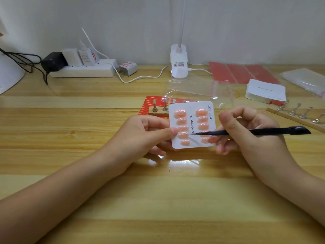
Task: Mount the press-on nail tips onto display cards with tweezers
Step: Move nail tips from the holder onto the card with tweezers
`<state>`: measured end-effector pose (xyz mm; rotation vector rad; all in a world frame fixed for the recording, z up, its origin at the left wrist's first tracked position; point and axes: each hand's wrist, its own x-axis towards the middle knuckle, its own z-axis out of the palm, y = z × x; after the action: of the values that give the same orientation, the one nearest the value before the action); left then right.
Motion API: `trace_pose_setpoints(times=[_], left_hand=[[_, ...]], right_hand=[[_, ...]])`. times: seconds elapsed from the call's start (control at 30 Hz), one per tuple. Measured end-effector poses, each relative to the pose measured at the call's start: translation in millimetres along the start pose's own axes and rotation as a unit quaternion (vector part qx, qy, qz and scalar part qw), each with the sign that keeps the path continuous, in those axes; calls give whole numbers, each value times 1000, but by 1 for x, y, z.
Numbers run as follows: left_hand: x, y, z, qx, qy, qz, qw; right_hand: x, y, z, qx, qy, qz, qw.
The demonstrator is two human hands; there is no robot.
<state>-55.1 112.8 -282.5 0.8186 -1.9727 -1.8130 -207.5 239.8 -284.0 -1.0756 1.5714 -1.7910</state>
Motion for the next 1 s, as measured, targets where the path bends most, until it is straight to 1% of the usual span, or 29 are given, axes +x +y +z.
trace_pose_setpoints(times=[0.3, 0.43, 0.5, 0.6, 0.63, 0.67, 0.73, 0.77, 0.8, 0.83, 0.87, 0.9, 0.97, 1.0], left_hand=[[-1, 2, 2, 6, 12, -4, 1000], [-2, 2, 2, 13, 12, -5, 1000], [-2, 2, 2, 13, 13, -5, 1000], [-1, 3, 2, 11, 16, -7, 1000], [-1, 3, 3, 11, 17, -8, 1000], [-1, 3, 3, 12, 18, -9, 1000], [-1, 3, 4, 17, 20, -11, 1000], [-1, 3, 4, 16, 22, -10, 1000], [-1, 3, 4, 14, 24, -10, 1000], [-1, 3, 4, 10, 25, -10, 1000], [-2, 3, 3, 6, 24, -11, 1000], [-2, 3, 3, 3, 23, -11, 1000], [-2, 3, 2, -5, 23, -11, 1000], [-2, 3, 2, -7, 24, -11, 1000]], right_hand=[[-5, -1, 3, -21, -25, -67, 997], [-7, 0, 4, -49, -37, -122, 991], [-8, 3, 3, -90, -47, -168, 980], [-8, 6, 2, -157, -69, -249, 953], [-8, 8, 1, -182, -79, -282, 939], [-8, 8, 0, -217, -87, -321, 918], [-8, 9, -1, -297, -102, -397, 862], [-7, 10, -1, -322, -106, -421, 842], [-7, 10, -1, -332, -107, -431, 832], [-8, 10, -1, -328, -106, -428, 836], [-9, 10, 0, -309, -103, -412, 851], [-11, 8, 2, -270, -100, -376, 881], [-12, 5, 3, -154, -70, -267, 949], [-11, 3, 2, -102, -46, -214, 970]])
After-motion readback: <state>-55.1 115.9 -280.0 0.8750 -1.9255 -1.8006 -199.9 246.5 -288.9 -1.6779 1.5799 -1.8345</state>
